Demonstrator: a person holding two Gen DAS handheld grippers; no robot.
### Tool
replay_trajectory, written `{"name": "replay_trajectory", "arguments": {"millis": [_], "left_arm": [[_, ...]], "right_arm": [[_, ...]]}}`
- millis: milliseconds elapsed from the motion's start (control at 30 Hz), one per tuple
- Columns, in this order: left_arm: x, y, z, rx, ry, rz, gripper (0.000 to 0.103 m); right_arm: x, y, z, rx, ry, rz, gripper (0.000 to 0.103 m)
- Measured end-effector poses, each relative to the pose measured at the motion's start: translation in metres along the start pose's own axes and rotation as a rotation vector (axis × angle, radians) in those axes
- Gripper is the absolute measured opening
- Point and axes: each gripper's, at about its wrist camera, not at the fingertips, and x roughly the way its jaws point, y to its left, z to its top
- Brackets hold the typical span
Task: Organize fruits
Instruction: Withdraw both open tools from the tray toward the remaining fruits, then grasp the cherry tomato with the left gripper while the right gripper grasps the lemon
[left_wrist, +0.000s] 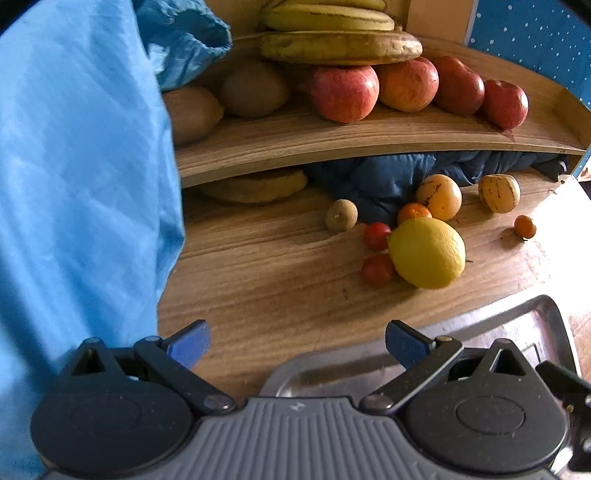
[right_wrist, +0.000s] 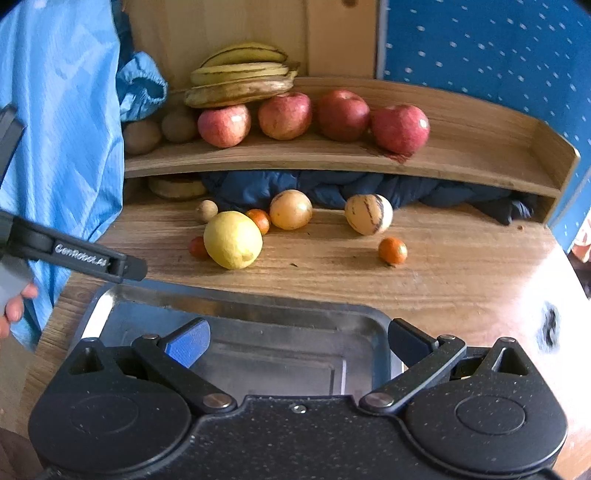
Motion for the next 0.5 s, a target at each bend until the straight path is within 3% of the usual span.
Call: {"name": "replay_trajectory", "arguments": {"millis": [300,500], "left_arm": [[0.024,0.003,0.018,-0.009,0.022,-0.051,0.102],[0.033,0.007,0.023,-0.041,0.022,-0.066,0.102]], "right_arm": [[0.027,0.015,0.016,-0.094,0.013,-0.038,0.102],[0.045,0.024,0.03,-0.168,0.021,-0.023,0.097]]}}
